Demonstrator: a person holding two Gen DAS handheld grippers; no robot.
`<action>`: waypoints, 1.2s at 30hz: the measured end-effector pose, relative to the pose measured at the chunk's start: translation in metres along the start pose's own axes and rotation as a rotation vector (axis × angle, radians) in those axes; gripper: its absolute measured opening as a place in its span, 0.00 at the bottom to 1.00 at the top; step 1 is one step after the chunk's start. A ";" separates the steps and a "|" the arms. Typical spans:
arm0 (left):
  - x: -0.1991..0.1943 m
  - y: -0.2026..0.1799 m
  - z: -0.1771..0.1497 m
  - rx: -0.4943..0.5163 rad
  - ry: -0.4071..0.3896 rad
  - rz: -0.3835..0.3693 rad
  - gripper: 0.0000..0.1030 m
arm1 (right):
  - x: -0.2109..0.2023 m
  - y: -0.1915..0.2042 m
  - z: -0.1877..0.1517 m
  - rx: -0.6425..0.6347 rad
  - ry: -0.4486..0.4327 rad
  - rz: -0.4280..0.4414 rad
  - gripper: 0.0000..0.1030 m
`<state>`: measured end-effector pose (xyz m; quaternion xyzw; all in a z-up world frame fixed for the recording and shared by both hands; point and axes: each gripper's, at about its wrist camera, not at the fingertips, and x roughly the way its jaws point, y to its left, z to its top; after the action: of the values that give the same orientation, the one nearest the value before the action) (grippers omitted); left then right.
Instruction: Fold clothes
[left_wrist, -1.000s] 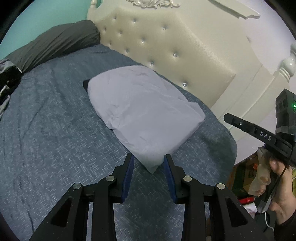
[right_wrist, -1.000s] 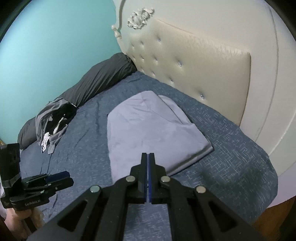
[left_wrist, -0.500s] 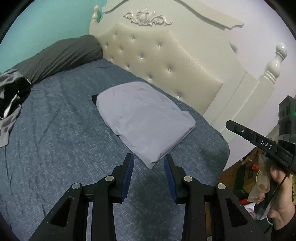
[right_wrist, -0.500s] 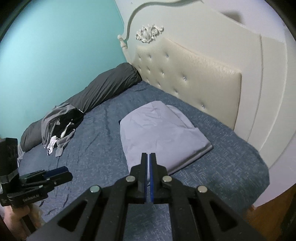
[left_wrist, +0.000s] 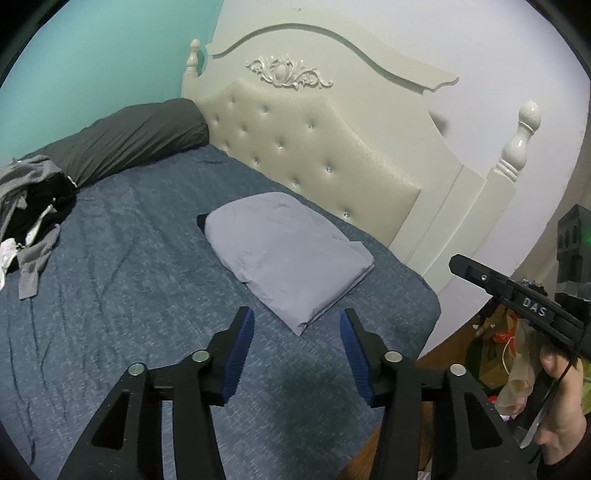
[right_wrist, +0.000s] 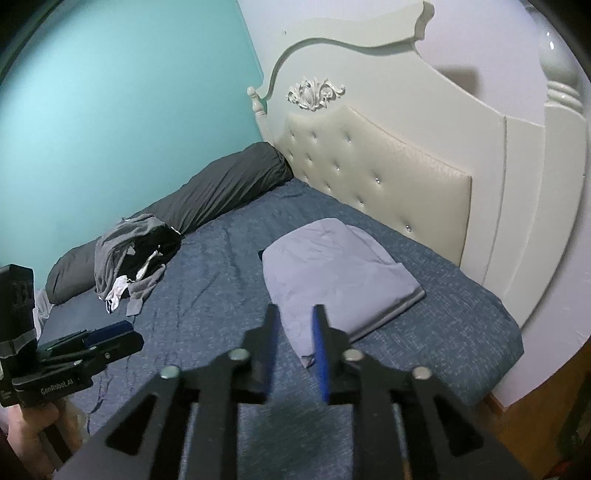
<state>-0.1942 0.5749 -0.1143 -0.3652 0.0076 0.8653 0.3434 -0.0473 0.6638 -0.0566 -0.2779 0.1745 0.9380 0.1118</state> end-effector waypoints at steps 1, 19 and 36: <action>-0.005 0.001 -0.001 0.001 -0.006 0.001 0.54 | -0.004 0.003 -0.001 0.000 -0.004 0.001 0.27; -0.070 -0.006 -0.023 0.054 -0.076 0.038 0.82 | -0.062 0.039 -0.026 0.005 -0.039 -0.066 0.70; -0.103 -0.017 -0.047 0.092 -0.088 0.053 1.00 | -0.100 0.058 -0.056 0.030 -0.078 -0.122 0.88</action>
<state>-0.1036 0.5144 -0.0786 -0.3105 0.0418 0.8880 0.3367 0.0441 0.5773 -0.0294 -0.2494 0.1669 0.9368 0.1797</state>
